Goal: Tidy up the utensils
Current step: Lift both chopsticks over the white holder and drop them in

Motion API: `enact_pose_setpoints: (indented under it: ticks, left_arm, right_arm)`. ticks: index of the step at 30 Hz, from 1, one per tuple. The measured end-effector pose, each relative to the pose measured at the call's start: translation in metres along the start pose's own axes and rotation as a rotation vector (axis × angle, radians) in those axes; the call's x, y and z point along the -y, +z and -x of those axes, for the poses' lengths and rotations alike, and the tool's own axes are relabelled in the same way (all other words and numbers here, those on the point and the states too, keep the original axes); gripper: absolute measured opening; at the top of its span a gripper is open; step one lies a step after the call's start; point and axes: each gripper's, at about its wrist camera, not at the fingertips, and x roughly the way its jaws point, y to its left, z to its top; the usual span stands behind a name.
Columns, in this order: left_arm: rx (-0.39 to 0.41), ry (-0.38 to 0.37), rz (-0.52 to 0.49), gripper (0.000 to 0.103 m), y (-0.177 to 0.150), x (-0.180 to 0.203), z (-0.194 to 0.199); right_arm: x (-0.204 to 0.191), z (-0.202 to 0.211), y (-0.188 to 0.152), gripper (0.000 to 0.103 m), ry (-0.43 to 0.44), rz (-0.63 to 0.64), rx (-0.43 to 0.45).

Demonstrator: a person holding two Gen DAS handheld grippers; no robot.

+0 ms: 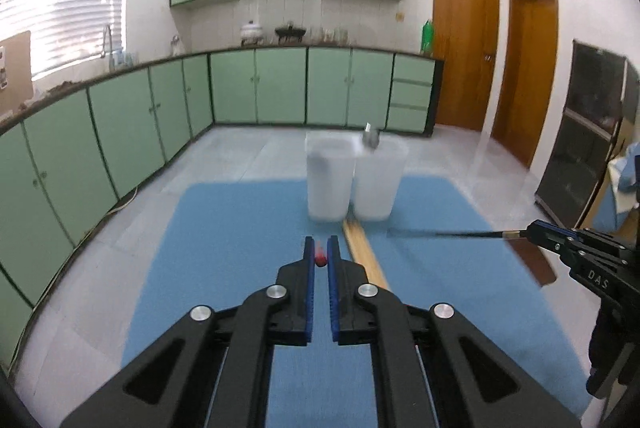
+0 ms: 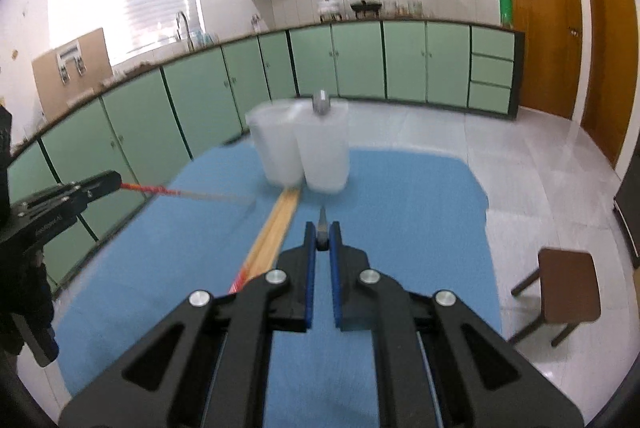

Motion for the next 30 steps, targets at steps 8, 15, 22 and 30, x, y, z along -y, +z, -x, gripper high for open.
enact_pose_setpoints:
  ticks: [8,15,22,30]
  left_arm:
    - [0.034,-0.076,-0.007,0.006,0.052,-0.007,-0.011]
    - [0.037,-0.131,-0.008,0.006,0.081,-0.007,-0.026]
    - [0.123,-0.164,-0.041,0.006,0.127,-0.001,-0.018]
    - [0.254,-0.156,-0.029,0.006,0.199,0.003,-0.028]
  right_arm:
    - [0.018,0.000,0.071,0.006,0.096,-0.040,0.026]
    - [0.022,-0.016,0.125,0.006,0.121,-0.028,0.021]
    - [0.022,-0.009,0.184,0.006,0.138,0.005,0.103]
    - [0.034,-0.016,0.239,0.006,0.101,0.011,0.198]
